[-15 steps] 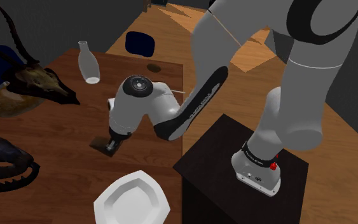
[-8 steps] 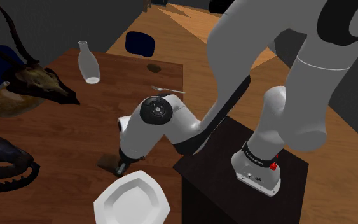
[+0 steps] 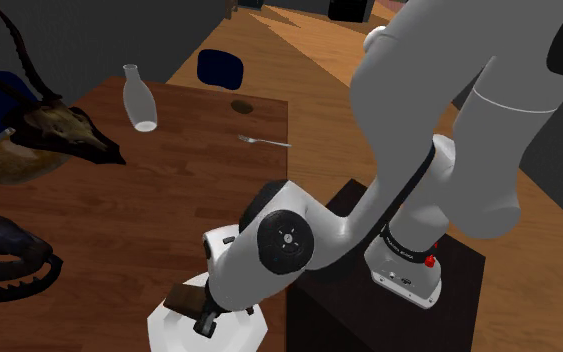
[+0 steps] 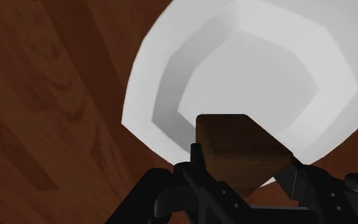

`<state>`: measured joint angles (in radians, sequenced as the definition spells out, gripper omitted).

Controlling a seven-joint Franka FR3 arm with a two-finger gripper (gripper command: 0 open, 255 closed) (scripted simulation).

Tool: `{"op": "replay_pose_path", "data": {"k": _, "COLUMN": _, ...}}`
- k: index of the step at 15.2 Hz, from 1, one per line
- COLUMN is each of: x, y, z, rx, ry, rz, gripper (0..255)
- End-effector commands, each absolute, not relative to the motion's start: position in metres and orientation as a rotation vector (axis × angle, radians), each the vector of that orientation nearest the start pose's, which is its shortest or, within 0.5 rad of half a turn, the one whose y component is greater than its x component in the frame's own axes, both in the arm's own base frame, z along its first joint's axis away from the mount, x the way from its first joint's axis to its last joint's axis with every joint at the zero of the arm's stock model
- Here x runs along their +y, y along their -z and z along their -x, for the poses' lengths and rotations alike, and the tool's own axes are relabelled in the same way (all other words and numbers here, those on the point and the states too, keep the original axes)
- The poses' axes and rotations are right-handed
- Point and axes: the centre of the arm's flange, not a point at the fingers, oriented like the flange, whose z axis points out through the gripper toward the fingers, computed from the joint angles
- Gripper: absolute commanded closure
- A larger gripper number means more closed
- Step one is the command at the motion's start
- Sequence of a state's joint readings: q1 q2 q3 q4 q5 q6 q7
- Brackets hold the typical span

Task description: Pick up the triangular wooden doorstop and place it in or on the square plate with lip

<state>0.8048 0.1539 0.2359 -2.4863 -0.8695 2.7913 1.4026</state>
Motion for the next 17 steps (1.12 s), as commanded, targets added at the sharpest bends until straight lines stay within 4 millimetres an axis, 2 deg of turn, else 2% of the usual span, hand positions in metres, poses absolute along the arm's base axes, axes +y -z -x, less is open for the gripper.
{"op": "replay_pose_path", "data": {"k": 1, "x": 0.437, "y": -0.238, "z": -0.182, "rx": -0.653, "ry": 0.546, "rz": 2.986, "gripper": 255}}
{"op": "replay_pose_path", "data": {"k": 2, "x": 0.438, "y": -0.237, "z": -0.181, "rx": -0.653, "ry": 0.546, "rz": 2.986, "gripper": 255}}
{"op": "replay_pose_path", "data": {"k": 11, "x": 0.438, "y": -0.189, "z": -0.181, "rx": -0.653, "ry": 0.546, "rz": 2.986, "gripper": 255}}
{"op": "replay_pose_path", "data": {"k": 17, "x": 0.438, "y": -0.189, "z": -0.181, "rx": -0.652, "ry": 0.546, "rz": 2.986, "gripper": 255}}
